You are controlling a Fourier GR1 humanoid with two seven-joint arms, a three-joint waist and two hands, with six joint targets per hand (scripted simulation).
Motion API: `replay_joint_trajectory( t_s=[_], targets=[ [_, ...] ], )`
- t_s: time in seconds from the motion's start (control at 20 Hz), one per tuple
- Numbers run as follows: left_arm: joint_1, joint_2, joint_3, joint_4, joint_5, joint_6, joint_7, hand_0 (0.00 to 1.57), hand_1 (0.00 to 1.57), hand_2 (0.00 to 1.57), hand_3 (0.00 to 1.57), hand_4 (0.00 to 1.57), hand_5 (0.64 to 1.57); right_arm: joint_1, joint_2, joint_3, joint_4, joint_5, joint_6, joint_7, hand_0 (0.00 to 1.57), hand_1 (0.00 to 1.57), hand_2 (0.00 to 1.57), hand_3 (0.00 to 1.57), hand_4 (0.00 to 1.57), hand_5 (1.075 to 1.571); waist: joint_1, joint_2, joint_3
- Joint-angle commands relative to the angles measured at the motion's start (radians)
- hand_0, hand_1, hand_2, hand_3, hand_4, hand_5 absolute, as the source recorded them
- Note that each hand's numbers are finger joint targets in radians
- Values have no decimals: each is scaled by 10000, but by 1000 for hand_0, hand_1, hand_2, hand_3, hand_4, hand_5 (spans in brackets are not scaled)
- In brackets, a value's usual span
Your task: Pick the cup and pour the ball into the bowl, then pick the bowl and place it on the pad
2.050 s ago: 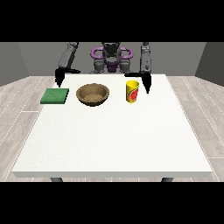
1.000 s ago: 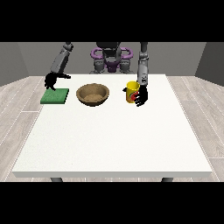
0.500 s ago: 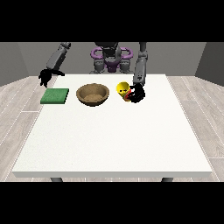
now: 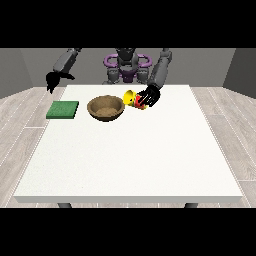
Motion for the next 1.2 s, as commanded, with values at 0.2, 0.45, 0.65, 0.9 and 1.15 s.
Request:
replay_joint_trajectory(
  t_s=[0.2,0.45,0.65,0.9,1.15],
  targets=[
    [-961,-463,-1885,605,-3709,-395,3329,1425,1425,1571,1571,1165,1570,375,-497,-518,1486,0,136,-648,0,0,227,212,384,1549,1108,-885,-31],
    [-1567,-337,-2915,640,-5448,-1821,4482,1389,1389,1571,1571,981,1555,942,-202,-541,2055,139,-320,-797,0,0,277,229,368,1543,1801,-2033,-20],
    [-2495,-1557,-3729,550,-6613,-3320,5949,1170,1170,1571,1493,910,1535,664,-613,-801,2445,-25,-168,-656,0,0,292,217,402,1538,2067,-2230,-32],
    [-2049,-1830,-4872,-252,-7274,-4299,6749,272,272,1571,1426,859,1522,1017,-455,-872,2878,16,-290,-1219,0,0,204,337,405,1537,2370,-2271,-42],
    [-2941,-1842,-5132,-851,-8069,-5870,6373,0,0,1571,1569,576,1521,1487,-680,-1114,3327,-10,-262,-2061,0,0,263,320,395,1536,3017,-2253,-36]
  ],
)
